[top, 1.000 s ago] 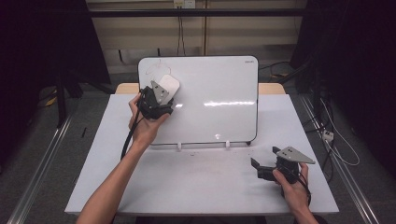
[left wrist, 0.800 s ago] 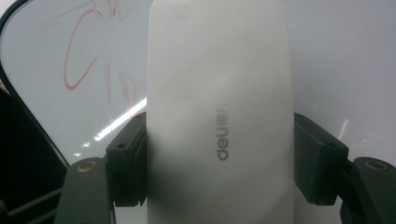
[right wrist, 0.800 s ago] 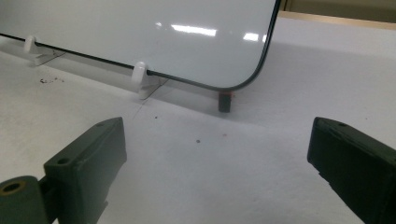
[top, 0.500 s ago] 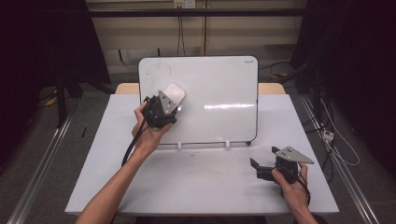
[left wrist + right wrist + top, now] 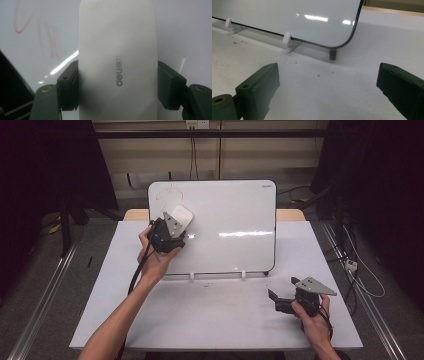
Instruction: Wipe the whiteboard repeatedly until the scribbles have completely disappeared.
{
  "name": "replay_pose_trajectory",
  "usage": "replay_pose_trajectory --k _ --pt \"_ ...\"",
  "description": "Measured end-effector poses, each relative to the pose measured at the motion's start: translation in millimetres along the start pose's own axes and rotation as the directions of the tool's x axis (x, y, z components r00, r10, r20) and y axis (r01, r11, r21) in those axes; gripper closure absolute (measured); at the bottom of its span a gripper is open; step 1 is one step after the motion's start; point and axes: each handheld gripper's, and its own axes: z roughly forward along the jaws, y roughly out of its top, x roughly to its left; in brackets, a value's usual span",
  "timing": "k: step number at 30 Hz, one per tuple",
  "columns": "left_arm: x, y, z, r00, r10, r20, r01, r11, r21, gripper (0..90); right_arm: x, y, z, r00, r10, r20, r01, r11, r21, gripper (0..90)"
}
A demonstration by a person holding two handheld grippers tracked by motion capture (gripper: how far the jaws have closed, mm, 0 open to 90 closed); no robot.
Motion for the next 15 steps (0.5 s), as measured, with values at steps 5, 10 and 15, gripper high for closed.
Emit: replay_pose_trajectory --k 5,10,15 --pt "14.7 3.6 1.8 0.9988 -0.037 -0.031 0.037 0.9992 -0.015 31.2 0.1 0.1 0.2 1.0 0.0 0.001 0.0 1.0 0.003 4.5" --pt "11.7 1.4 0.3 0.9983 -0.047 -0.034 0.047 0.9987 -0.022 31.2 0.4 0.2 0.7 1.0 -0.002 0.0 0.002 1.0 0.003 4.5" --pt "1.8 -5.7 -0.3 0.9988 -0.046 -0.015 0.046 0.9986 -0.025 31.1 1.4 0.4 0.9 1.0 -0.005 -0.001 0.005 1.0 0.003 4.5"
